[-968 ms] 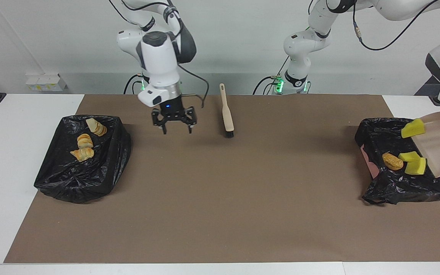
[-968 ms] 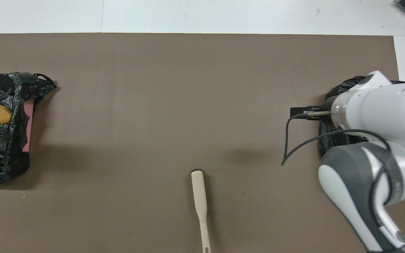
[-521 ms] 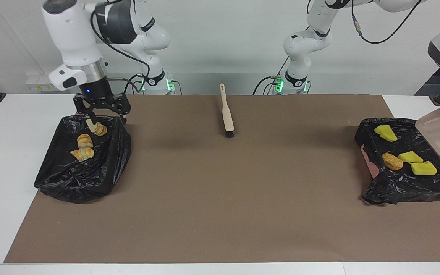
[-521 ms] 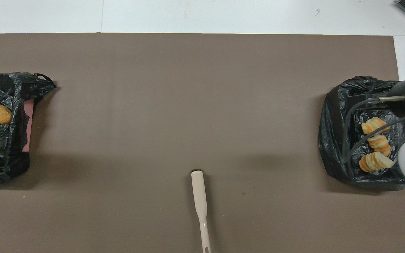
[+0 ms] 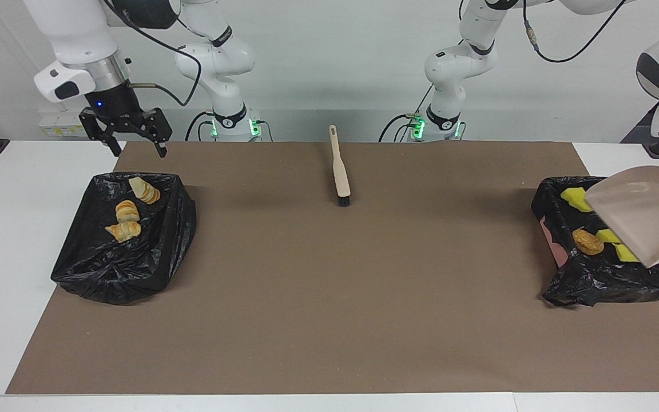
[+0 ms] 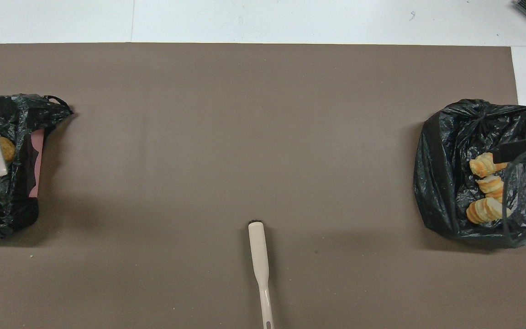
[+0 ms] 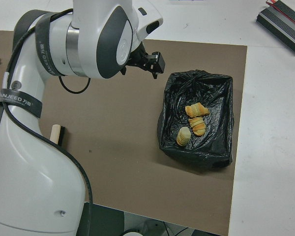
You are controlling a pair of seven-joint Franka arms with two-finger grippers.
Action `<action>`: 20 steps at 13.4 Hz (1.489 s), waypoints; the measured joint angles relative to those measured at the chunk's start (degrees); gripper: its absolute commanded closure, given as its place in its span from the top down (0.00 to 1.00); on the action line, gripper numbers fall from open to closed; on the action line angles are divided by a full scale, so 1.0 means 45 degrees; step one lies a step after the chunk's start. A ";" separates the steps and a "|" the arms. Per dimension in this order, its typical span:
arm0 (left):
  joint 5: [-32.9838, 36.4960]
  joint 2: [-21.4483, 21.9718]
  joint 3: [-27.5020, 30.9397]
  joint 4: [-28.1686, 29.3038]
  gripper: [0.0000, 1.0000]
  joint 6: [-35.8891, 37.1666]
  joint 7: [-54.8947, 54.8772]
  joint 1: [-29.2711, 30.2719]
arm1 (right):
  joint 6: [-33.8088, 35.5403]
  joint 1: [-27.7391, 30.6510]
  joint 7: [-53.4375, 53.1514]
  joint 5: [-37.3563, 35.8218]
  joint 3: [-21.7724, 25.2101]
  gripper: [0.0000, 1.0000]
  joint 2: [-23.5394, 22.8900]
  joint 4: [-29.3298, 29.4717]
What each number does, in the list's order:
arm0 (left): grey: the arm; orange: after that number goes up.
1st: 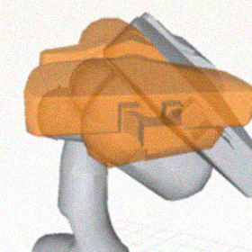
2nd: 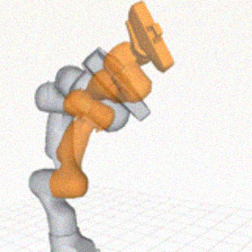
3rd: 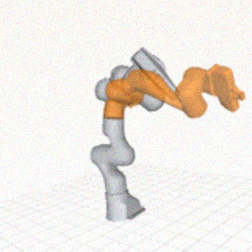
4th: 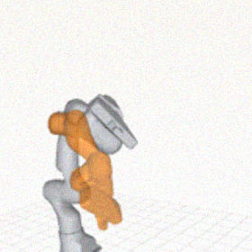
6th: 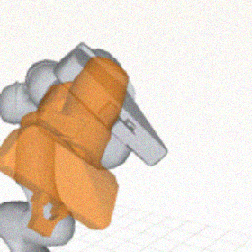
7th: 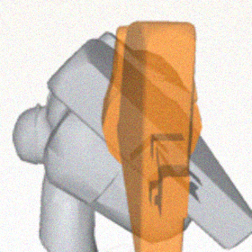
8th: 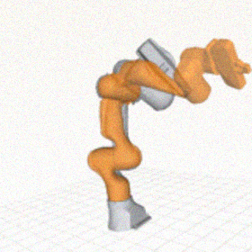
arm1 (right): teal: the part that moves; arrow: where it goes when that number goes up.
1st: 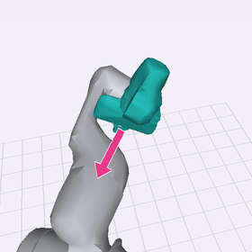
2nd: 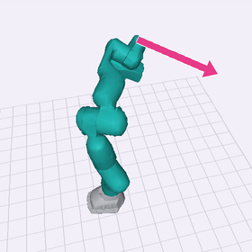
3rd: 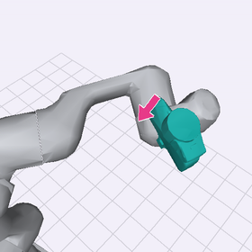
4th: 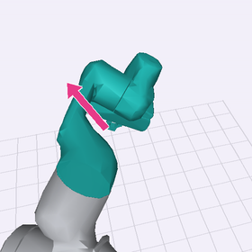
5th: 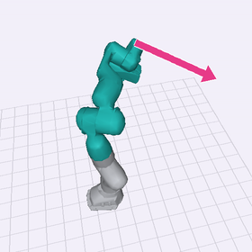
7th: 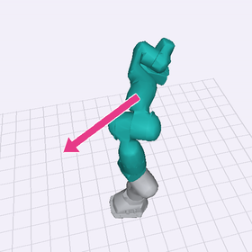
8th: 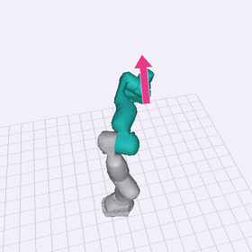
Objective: Sweep and dump trash in bin
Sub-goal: 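Bring the emptied dustpan back over the table with the left gripper, then set the dustpan down mid-table and open the left gripper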
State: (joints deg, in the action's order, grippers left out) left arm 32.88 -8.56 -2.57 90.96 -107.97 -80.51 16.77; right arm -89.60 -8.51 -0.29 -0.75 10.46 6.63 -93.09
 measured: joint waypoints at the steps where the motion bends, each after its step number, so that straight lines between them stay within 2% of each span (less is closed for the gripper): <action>1: -0.0827 0.0036 -0.0023 0.0088 0.00 0.0084 0.0437 -0.0027 | 0.0107 -0.0011 0.0000 -0.0001 -0.0011 1.00 0.0152 -0.0031; 3: -0.2212 0.0181 -0.0039 0.0387 0.00 0.0258 0.1629 -0.0127 | 0.0124 -0.0029 0.0000 -0.0001 -0.0062 1.00 0.0199 -0.0058; 5: -0.2814 0.0422 -0.0067 0.0902 0.00 0.0556 0.3601 -0.0686 | 0.0124 -0.0050 0.0000 -0.0001 -0.0074 1.00 0.0181 -0.0110; 7: -0.3158 0.0561 -0.0109 0.1427 0.00 0.0993 0.6289 -0.1796 | 0.0124 -0.0126 0.0000 -0.0001 -0.0087 1.00 0.0180 -0.0135; 13: -0.5983 0.0524 -0.0168 0.2571 0.00 0.1246 1.4851 -0.4937 | 0.0124 -0.0156 0.0119 -0.0112 -0.0086 1.00 0.0180 -0.0240; 17: -0.7421 -0.0191 -0.0191 0.2688 0.00 0.1012 1.8515 -0.6971 | 0.0124 -0.0193 0.0124 -0.0108 -0.0096 1.00 0.0180 -0.0243; 20: -0.8086 -0.0941 -0.0189 0.2703 0.00 0.0188 2.0855 -0.8359 | 0.0124 -0.0201 0.0124 -0.0107 -0.0151 1.00 0.0180 -0.0243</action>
State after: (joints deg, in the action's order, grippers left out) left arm -3.51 -12.79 -3.42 103.13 -107.13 13.34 -20.85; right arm -89.04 -9.42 0.27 -1.23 9.78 7.44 -94.19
